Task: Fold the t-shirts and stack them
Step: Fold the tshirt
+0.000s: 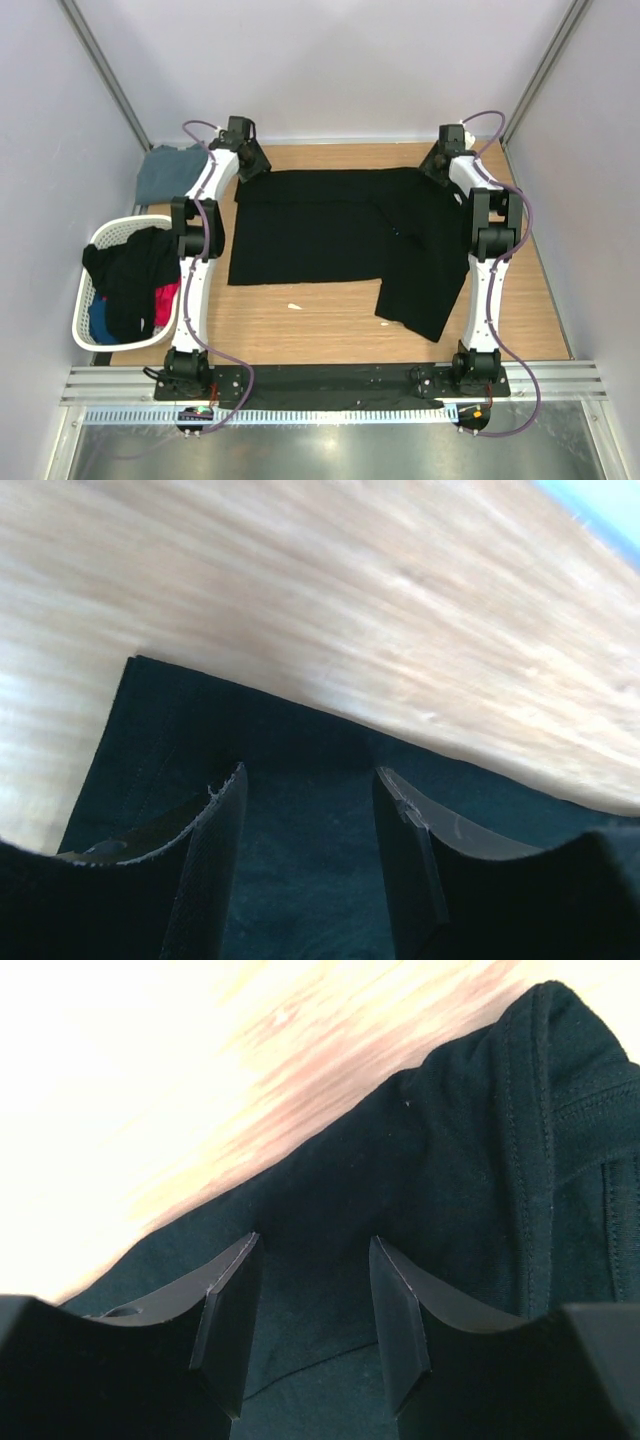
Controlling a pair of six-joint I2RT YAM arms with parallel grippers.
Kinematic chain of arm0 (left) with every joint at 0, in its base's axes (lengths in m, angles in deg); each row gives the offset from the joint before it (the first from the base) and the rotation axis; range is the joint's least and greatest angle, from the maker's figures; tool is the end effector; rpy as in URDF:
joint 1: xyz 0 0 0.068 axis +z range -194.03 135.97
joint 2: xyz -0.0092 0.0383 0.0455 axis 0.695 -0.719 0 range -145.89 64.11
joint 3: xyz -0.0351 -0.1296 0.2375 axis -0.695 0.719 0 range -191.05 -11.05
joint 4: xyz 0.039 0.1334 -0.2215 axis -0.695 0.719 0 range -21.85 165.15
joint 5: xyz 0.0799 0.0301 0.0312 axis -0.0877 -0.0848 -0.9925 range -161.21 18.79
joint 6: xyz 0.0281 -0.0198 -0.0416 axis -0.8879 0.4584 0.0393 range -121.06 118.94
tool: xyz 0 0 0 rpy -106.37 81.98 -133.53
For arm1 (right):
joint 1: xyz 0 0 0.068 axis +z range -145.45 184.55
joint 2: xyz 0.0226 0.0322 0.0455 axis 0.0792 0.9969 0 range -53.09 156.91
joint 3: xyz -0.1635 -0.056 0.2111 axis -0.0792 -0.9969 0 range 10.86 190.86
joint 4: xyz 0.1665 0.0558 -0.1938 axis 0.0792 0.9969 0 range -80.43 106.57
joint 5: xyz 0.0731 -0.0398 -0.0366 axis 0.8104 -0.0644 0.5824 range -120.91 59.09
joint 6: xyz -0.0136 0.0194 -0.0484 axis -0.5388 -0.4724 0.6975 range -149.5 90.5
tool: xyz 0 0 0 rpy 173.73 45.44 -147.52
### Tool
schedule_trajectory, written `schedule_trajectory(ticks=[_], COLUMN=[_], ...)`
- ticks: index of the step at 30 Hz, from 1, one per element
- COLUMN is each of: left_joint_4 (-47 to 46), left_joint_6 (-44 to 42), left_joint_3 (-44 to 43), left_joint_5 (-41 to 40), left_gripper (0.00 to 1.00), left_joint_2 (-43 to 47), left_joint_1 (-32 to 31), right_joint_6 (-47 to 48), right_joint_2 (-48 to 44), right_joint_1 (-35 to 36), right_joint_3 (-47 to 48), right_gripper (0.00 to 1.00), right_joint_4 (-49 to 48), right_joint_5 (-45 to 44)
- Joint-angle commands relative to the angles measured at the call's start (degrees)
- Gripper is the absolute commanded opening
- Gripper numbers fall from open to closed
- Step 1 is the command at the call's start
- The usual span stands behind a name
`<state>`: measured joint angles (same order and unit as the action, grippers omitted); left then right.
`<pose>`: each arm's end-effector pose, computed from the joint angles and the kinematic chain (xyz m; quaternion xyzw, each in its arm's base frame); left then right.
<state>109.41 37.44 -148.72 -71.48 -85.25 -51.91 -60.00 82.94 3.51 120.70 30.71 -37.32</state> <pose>0.5600 -0.0773 0.1697 -0.2511 0.9143 -0.1231 0.2930 0.5304 -0.0135 0.1621 0.2723 0.8895 0.0420 0.3646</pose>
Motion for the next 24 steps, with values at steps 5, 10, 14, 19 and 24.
schedule_trajectory(ticks=[5,10,14,19,24], left_joint_4=[-3.1,-6.8,-11.27,-15.32,-16.91], left_joint_6=[3.25,2.46,0.44,-1.85,-2.47], left_joint_3=[-5.86,-5.68,-5.33,-5.69,2.12], left_joint_5=[7.21,9.76,9.85,10.02,12.66], left_gripper=[0.55,0.55,0.61,0.68,0.74], left_joint_2=[-5.24,-3.4,1.69,10.9,23.47], left_joint_1=[2.25,2.43,2.43,2.43,2.43], right_joint_6=[-2.55,-1.14,2.11,5.01,6.07], right_joint_2=[4.16,4.51,-0.13,-8.13,-20.34], right_joint_1=[-0.9,-1.07,-1.07,-0.98,-0.98], right_joint_3=[1.16,5.12,7.57,13.38,9.0], right_gripper=[0.54,0.54,0.61,0.81,1.0], right_joint_4=[-0.23,1.44,0.56,4.87,8.38], right_joint_5=[-1.41,1.4,3.78,7.89,7.56])
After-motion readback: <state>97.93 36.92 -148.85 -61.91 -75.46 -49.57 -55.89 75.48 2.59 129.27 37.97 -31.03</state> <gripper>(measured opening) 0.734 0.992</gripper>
